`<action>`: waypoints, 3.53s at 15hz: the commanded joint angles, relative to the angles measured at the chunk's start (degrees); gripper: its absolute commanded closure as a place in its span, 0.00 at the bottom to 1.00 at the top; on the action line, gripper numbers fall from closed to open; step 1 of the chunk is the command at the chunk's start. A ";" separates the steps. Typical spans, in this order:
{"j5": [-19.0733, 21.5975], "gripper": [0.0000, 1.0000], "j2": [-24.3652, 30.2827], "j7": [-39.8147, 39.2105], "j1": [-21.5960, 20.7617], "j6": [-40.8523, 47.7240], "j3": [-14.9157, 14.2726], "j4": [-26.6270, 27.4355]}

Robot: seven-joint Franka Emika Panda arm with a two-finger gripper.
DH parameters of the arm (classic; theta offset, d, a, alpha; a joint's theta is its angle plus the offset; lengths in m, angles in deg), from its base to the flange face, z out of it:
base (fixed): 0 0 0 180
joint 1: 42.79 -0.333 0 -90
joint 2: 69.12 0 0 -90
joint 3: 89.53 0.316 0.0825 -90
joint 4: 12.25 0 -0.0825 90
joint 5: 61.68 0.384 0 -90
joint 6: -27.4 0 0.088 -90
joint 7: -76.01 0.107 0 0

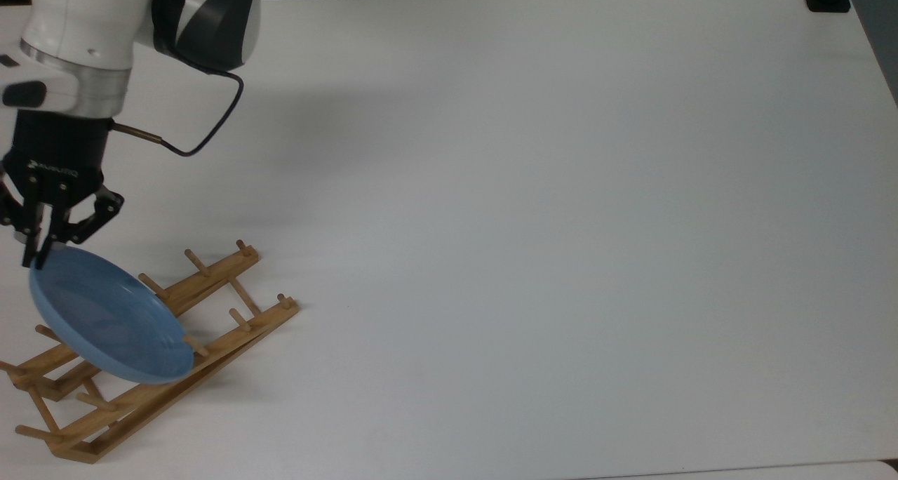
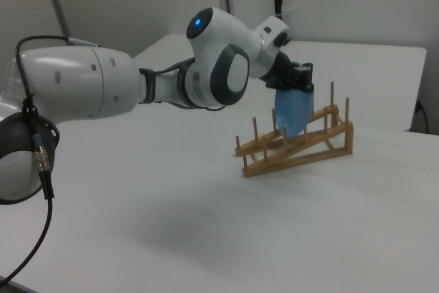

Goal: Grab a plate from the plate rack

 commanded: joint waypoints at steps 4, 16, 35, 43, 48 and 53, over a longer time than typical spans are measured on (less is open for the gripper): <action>-1.02 1.00 5.96 0.50 0.91 -0.62 -0.76 1.56; 6.19 1.00 7.81 19.04 -4.18 6.72 -0.05 2.00; 23.43 1.00 11.59 -45.44 -16.31 63.89 0.74 13.50; 23.60 0.97 6.50 -51.09 -17.55 53.88 0.74 15.98; 22.73 0.30 7.10 -42.52 -19.39 55.18 0.65 13.87; 20.88 0.00 14.92 -23.88 -20.01 61.42 0.30 11.06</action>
